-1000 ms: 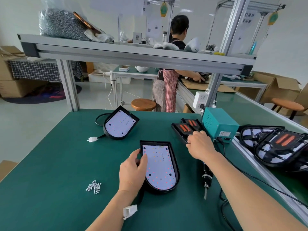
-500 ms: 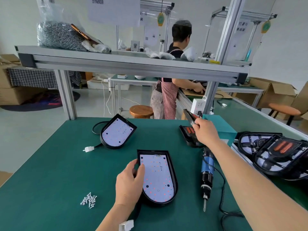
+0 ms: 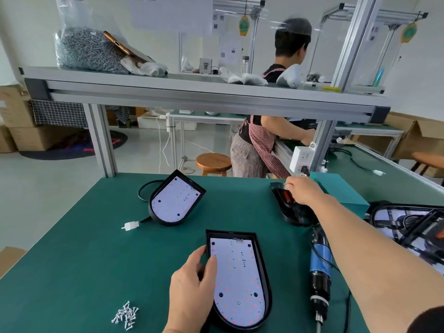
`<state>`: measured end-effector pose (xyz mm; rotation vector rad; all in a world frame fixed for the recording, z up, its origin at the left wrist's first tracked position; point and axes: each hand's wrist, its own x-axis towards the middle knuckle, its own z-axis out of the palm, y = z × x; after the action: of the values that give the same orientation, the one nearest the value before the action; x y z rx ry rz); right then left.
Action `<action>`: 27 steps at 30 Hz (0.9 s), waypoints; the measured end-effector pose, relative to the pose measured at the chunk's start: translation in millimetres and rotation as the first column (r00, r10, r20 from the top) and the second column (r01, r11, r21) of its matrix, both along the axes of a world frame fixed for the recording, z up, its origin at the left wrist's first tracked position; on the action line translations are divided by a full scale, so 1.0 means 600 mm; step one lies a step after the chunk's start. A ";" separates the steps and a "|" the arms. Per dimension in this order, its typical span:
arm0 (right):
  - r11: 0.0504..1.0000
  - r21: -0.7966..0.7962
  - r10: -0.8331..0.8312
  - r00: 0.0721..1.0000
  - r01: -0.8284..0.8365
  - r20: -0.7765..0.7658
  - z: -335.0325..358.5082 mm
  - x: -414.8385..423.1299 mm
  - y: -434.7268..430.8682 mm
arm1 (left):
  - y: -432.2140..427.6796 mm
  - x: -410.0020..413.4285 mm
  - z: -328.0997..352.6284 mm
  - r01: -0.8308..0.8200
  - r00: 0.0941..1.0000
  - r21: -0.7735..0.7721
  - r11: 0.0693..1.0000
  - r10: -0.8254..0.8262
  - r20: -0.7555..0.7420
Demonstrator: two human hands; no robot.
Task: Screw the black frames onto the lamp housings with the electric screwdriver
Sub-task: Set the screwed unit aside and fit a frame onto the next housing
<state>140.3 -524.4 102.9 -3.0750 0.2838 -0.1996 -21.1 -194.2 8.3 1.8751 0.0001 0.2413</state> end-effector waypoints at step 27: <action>0.896 0.223 0.221 0.823 -0.383 0.524 0.001 -0.342 0.270 | -0.005 0.000 0.015 0.021 0.999 0.017 1.000 -0.021 -0.049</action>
<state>-64.9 -362.2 103.4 -2.5761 -0.1908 -0.8070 -21.3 -197.0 17.5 1.8967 0.0115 0.1818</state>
